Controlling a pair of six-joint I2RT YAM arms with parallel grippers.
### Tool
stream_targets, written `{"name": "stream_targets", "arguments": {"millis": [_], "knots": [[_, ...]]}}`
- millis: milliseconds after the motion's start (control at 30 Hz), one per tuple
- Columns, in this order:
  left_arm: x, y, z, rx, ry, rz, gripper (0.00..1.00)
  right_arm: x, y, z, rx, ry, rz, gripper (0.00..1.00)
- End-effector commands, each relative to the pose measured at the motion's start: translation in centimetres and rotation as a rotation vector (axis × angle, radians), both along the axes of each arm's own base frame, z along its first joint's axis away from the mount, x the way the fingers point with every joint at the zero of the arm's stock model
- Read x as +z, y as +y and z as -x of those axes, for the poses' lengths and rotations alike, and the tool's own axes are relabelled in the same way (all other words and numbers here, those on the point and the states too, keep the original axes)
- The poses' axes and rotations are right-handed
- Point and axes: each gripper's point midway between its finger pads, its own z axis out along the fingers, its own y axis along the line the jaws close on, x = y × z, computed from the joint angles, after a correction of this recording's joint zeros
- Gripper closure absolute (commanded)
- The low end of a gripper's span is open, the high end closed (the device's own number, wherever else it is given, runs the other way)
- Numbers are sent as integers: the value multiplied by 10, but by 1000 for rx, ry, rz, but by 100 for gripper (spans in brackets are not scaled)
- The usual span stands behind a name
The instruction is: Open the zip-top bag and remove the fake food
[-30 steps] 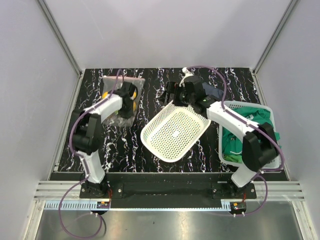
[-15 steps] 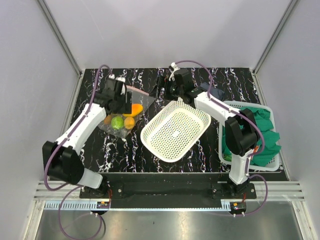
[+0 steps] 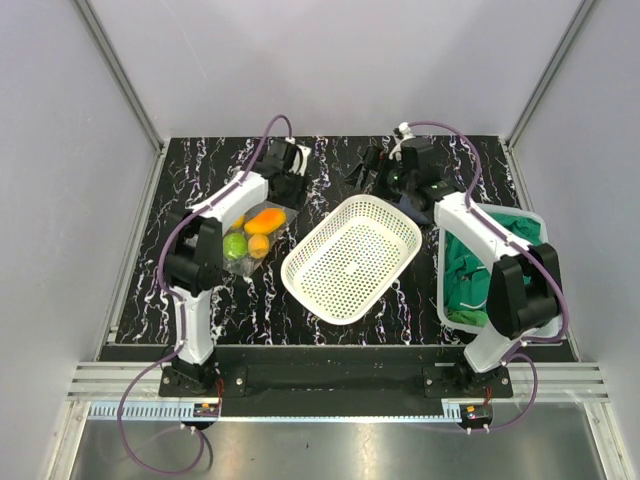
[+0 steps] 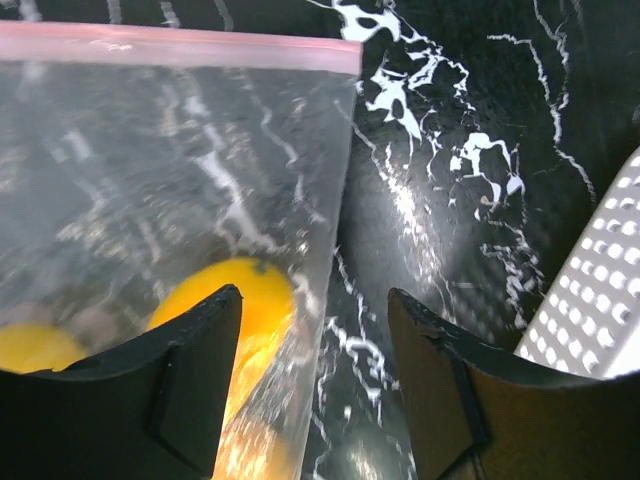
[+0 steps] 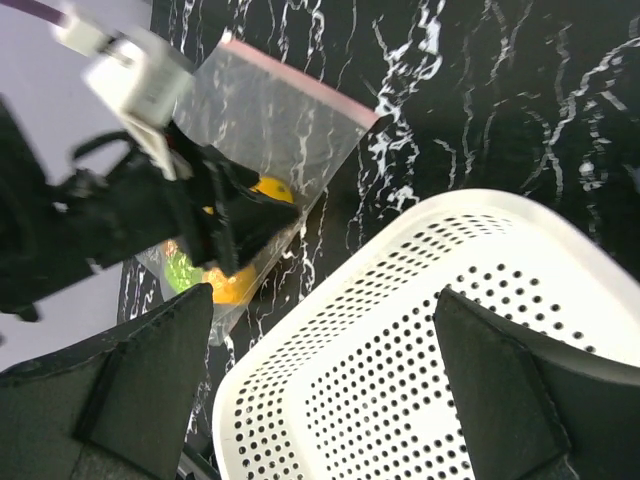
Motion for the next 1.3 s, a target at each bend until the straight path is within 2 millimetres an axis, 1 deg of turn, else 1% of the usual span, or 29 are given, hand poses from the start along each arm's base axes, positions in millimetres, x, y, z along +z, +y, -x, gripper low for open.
{"name": "stream_targets", "arguments": {"millis": [0,100,133,200,233,367,467,500,533,567,600,667,700,767,800,833,867,900,933,967,1000,1033,1067,1100,1133,1167,1200,1233,1267], "knots": [[3,-23,-32,-45,-141,-63,36,25,-13,7,-1,-65,-23,0],[-10,-16,-38,-14,-138,-112,33,27,-13,13,18,-69,-26,0],[-21,-14,-39,-6,-125,-130,32,28,-13,14,21,-71,-29,0],[-28,-14,-39,-13,-113,-139,30,24,-12,16,26,-58,-32,0],[-35,-13,-39,-12,-101,-147,29,24,-12,16,24,-57,-34,0],[-49,-7,-44,2,-93,-189,31,19,-10,16,34,-45,-35,0],[-53,-6,-46,-5,-90,-201,50,17,-9,16,33,-42,-36,0],[-52,-6,-47,-4,-95,-203,69,15,-9,15,32,-34,-37,0],[-50,-7,-49,-6,-100,-198,78,15,-9,14,31,-30,-39,0],[-47,-8,-50,-9,-105,-189,86,14,-7,14,42,-27,-44,0],[-42,-7,-53,-2,-114,-178,100,13,-5,13,49,-24,-46,0],[-30,-9,-53,-5,-125,-148,100,13,-3,12,55,-18,-53,0],[-14,-6,-54,6,-147,-130,100,13,-2,10,55,-17,-55,0],[2,-3,-52,26,-163,-97,100,16,0,6,56,-23,-64,0],[24,1,-51,38,-193,-64,100,14,2,4,59,-17,-65,0],[27,0,-45,24,-184,-30,100,15,4,2,62,-16,-76,0],[36,-1,-44,46,-198,6,100,19,9,1,83,-18,-95,0],[44,2,-42,55,-212,25,100,16,13,-2,92,-13,-106,0],[56,2,-36,66,-222,51,100,17,16,-4,97,-9,-124,1],[63,5,-34,73,-230,63,100,21,21,-5,115,-10,-142,0],[66,6,-31,77,-230,75,100,19,25,-9,117,-3,-161,0],[80,5,-27,79,-244,104,100,19,30,-9,134,-1,-173,0],[80,7,-22,85,-240,104,100,27,35,-13,146,-19,-186,0],[82,8,-19,90,-241,109,100,23,40,-17,152,-15,-186,0],[94,9,-15,96,-258,128,100,22,50,-15,164,-13,-187,1],[89,12,-9,100,-242,131,100,31,57,-19,167,-33,-195,1],[92,11,-7,100,-246,145,100,24,65,-22,170,-15,-198,0],[93,10,-3,101,-238,164,100,29,77,-24,177,-39,-212,0],[100,12,-1,106,-252,173,100,36,85,-27,181,-47,-230,0]]}}
